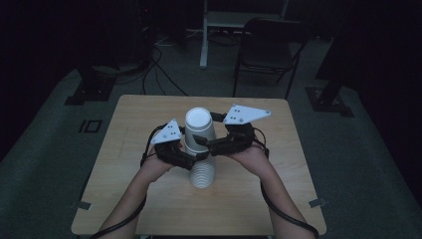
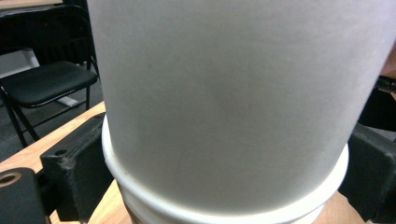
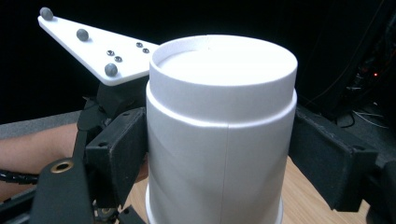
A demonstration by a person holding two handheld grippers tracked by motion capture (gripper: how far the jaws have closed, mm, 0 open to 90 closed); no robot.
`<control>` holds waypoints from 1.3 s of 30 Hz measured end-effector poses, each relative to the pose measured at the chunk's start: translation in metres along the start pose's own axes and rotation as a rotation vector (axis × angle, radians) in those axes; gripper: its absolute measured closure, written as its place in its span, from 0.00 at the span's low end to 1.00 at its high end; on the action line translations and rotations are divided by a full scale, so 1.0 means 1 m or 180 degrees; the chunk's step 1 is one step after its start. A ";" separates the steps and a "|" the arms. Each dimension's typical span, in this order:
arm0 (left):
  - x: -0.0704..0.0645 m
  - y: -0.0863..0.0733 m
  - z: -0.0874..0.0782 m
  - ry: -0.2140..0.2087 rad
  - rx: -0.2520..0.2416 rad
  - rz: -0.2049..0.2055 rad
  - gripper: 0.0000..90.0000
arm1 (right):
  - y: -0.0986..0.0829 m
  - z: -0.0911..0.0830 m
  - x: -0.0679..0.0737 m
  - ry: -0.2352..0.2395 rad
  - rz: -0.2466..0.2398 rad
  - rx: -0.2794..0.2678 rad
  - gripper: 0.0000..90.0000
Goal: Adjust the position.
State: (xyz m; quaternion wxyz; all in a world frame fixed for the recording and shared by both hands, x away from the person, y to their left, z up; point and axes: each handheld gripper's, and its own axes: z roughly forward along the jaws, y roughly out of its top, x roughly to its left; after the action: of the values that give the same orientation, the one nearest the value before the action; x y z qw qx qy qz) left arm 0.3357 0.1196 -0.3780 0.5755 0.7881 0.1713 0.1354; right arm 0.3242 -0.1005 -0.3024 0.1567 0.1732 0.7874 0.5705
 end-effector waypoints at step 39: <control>-0.001 -0.001 0.000 0.0009 -0.0015 0.0004 0.06 | 0.026 0.000 0.004 -0.0110 -0.0059 -0.0122 0.23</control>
State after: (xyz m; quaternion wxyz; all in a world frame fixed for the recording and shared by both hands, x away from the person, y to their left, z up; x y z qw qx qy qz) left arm 0.3351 0.1195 -0.3786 0.5770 0.7867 0.1714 0.1373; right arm 0.3224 -0.0914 -0.2782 0.1790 0.1727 0.7750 0.5809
